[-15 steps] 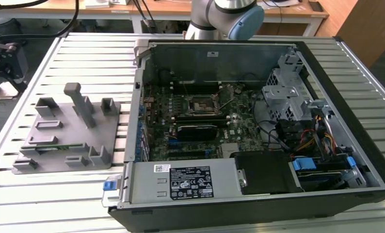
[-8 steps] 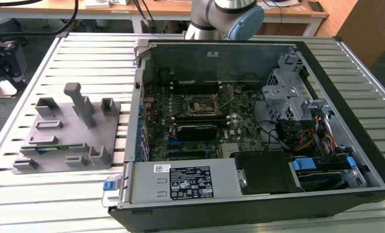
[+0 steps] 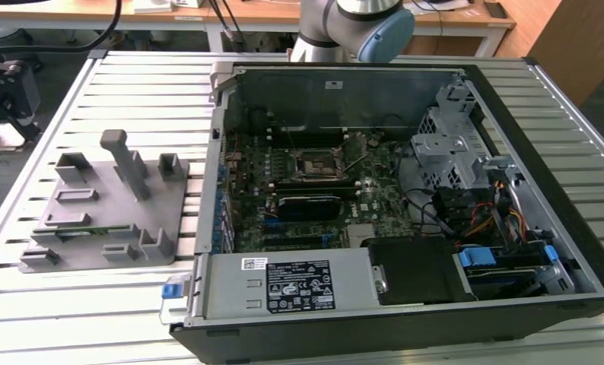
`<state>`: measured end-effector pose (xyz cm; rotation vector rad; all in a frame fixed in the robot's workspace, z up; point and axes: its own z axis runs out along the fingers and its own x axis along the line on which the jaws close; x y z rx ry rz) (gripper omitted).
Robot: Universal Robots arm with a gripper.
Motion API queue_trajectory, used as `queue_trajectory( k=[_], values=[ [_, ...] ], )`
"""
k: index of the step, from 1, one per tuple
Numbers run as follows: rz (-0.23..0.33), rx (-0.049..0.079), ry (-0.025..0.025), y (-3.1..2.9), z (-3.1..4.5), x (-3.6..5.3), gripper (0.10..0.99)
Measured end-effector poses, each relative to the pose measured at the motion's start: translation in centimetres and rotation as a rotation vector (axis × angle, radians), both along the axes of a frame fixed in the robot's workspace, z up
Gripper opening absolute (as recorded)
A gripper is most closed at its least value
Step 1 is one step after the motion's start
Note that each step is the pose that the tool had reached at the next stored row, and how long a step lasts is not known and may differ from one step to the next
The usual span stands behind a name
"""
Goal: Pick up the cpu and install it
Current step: 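Pick up the cpu and move it towards the insertion slot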
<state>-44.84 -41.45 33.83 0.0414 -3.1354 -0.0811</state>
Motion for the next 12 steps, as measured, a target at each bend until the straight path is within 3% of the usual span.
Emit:
queue_trajectory(
  k=[12],
  values=[
    [0.000,0.000,0.0000,0.00,0.47,0.00,0.537]
  ],
)
